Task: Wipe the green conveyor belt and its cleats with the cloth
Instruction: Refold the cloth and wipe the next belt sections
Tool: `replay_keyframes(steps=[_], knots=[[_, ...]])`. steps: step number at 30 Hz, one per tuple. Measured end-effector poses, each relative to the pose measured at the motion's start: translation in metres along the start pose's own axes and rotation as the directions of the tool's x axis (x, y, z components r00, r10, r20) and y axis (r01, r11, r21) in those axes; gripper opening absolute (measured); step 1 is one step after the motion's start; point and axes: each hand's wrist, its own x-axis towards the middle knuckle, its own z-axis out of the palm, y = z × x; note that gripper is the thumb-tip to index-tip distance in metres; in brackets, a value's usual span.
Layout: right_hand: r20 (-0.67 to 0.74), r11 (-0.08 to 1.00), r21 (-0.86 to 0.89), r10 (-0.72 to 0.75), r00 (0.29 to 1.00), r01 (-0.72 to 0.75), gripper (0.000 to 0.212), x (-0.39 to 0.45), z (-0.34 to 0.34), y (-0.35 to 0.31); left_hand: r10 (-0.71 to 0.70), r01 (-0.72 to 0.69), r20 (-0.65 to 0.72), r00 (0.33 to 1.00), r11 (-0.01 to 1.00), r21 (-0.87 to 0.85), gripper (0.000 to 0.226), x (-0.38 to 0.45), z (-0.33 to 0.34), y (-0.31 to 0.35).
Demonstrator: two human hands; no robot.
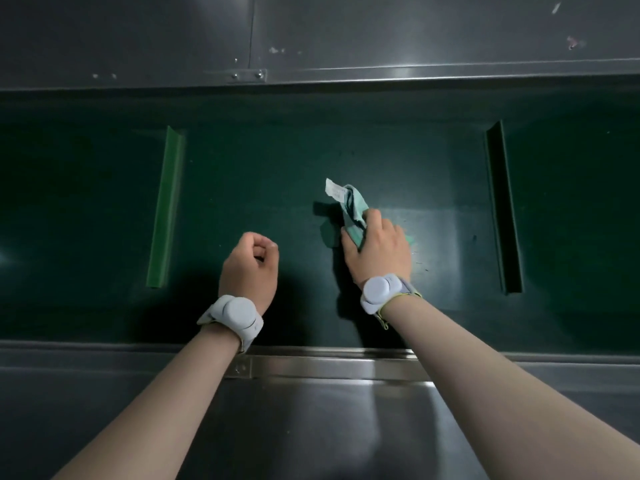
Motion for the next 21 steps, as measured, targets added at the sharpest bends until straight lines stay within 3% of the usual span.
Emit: replay_keyframes(steps=[4,9,13,16,18,21], knots=[[-0.096,0.967,-0.203,-0.176,0.980,0.154,0.061,-0.007,0.009,0.019,0.206,-0.203,0.005,0.978,0.959,0.196,0.014,0.021,-0.011,-0.024],[0.022,0.901,-0.291,-0.329,0.944,0.321,0.089,-0.023,0.023,0.033,0.302,-0.303,0.040,0.952,0.924,0.235,0.017,0.041,-0.011,-0.032],[0.032,0.897,-0.289,-0.340,0.940,0.334,0.067,-0.019,0.029,0.025,0.316,-0.316,0.039,0.948,0.918,0.238,0.020,0.047,-0.008,-0.036],[-0.043,0.975,-0.149,-0.171,0.984,0.163,0.045,-0.005,0.036,-0.002,0.304,-0.302,0.026,0.952,0.924,0.235,0.020,0.052,-0.008,-0.042],[-0.052,0.992,-0.113,-0.066,0.996,0.060,0.042,0.001,0.046,-0.029,0.317,-0.312,0.012,0.948,0.924,0.219,0.020,0.055,-0.006,-0.047],[0.008,0.988,-0.114,-0.106,0.994,0.106,0.048,-0.003,0.064,-0.076,0.339,-0.325,-0.037,0.940,0.923,0.207,0.016,0.062,-0.001,-0.053]])
